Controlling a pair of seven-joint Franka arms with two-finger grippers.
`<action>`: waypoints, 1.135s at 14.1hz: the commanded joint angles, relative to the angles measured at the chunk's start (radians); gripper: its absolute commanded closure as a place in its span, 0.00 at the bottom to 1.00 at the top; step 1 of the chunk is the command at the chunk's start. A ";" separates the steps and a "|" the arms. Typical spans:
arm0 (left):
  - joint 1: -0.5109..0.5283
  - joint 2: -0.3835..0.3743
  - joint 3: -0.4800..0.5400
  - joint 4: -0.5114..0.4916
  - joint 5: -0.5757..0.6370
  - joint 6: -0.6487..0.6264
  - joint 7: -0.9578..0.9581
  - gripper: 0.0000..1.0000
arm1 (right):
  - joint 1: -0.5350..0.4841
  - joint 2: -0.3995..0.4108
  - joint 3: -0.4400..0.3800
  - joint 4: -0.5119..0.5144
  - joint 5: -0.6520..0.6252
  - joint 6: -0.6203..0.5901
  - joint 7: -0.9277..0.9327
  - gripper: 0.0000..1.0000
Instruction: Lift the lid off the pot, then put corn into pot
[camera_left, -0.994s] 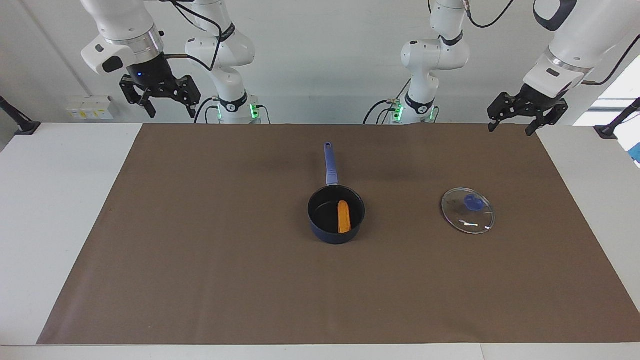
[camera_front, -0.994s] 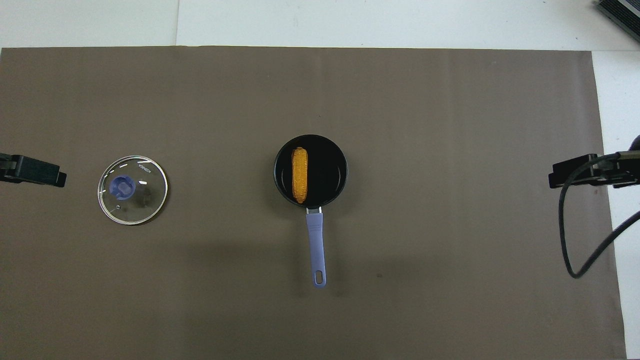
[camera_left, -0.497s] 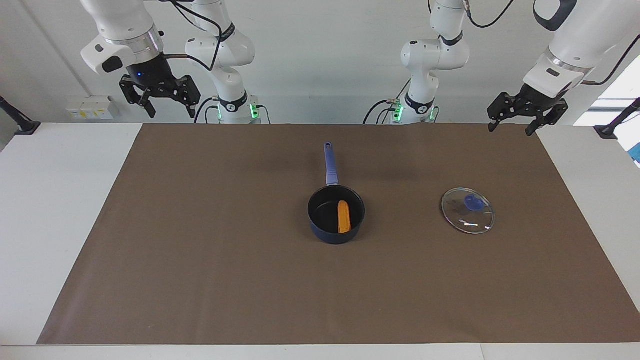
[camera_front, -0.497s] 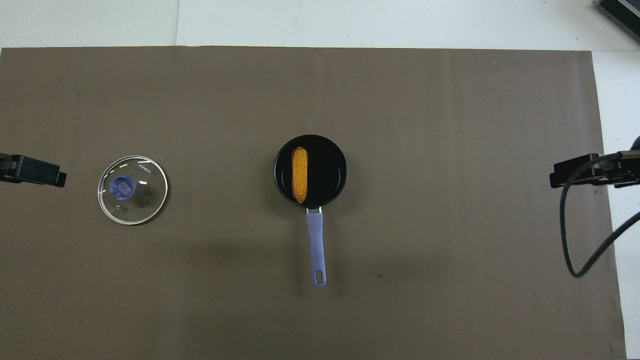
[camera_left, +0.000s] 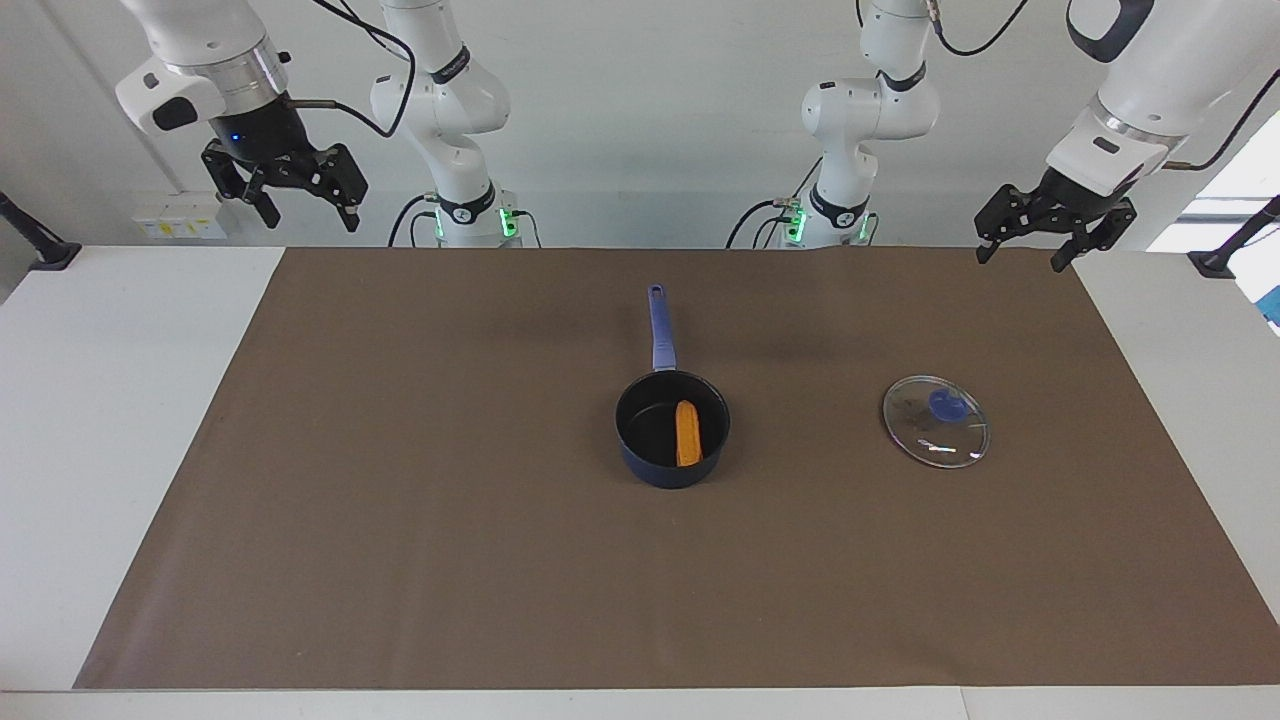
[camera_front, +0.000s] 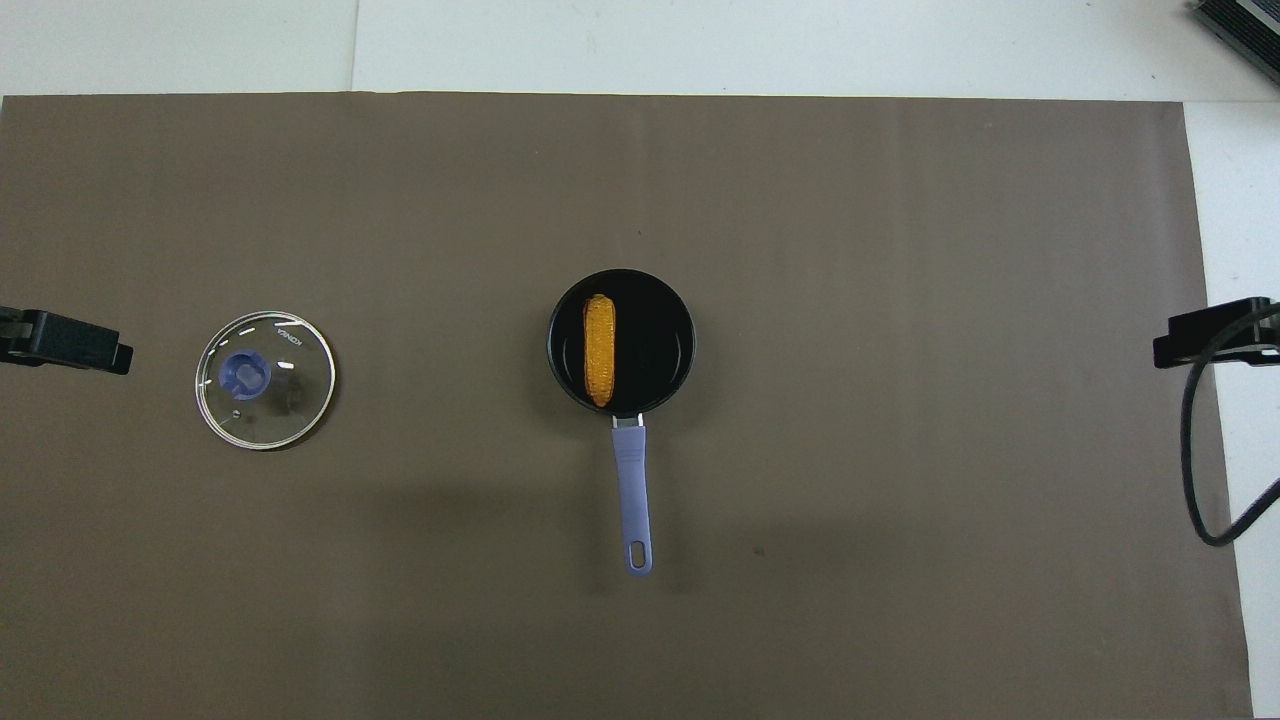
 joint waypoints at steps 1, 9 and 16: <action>0.012 -0.014 -0.005 -0.006 -0.012 -0.012 0.007 0.00 | -0.011 -0.014 0.008 -0.002 -0.003 -0.018 -0.025 0.00; 0.012 -0.014 -0.005 -0.005 -0.012 -0.011 0.007 0.00 | -0.013 -0.012 0.006 -0.004 -0.005 -0.007 -0.079 0.00; 0.012 -0.014 -0.005 -0.005 -0.012 -0.011 0.007 0.00 | -0.016 -0.011 0.003 -0.002 -0.007 -0.004 -0.038 0.00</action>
